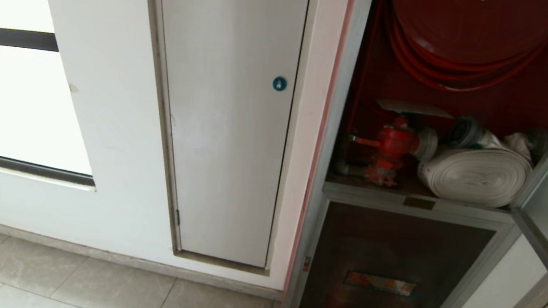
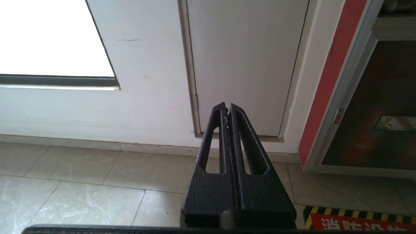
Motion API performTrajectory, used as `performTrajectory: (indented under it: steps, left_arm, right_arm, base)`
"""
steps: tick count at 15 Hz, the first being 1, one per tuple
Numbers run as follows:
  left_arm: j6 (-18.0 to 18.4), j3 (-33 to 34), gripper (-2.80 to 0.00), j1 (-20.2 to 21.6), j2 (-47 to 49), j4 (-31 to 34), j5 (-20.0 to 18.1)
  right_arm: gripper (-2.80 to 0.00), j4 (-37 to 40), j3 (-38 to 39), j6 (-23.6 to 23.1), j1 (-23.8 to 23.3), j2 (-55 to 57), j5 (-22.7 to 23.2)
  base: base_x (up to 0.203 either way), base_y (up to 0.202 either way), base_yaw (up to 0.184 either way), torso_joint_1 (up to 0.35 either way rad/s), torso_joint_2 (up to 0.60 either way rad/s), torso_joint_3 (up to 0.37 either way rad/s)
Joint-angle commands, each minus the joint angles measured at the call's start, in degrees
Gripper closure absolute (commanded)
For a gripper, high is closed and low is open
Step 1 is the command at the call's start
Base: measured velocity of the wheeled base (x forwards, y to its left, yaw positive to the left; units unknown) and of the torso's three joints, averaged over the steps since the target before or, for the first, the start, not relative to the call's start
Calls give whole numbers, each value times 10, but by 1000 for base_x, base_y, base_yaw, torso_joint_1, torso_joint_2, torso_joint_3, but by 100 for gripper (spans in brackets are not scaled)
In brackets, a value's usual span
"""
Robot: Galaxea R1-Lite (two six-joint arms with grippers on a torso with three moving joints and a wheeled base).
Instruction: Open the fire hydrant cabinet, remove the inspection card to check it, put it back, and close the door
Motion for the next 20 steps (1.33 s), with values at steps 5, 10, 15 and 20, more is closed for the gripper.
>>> performTrajectory:
  steps: [5,10,15,20]
  left_arm:
    - [0,4,0,0,0,0,0]
    - [0,4,0,0,0,0,0]
    - [0,4,0,0,1,0,0]
    - [-1,4,0,0,1,0,0]
  right_arm:
    - [0,-136,137,-8,1,-27,-27]
    - [0,-106,143,-7,1,-27,-29]
    - [0,-106,143,-3,1,-27,-30]
    - [0,-106,143,-3,1,-27,-30]
  base:
    - [0,0,0,0,0,0]
    - [0,0,0,0,0,0]
    - [0,0,0,0,0,0]
    - [0,0,0,0,0,0]
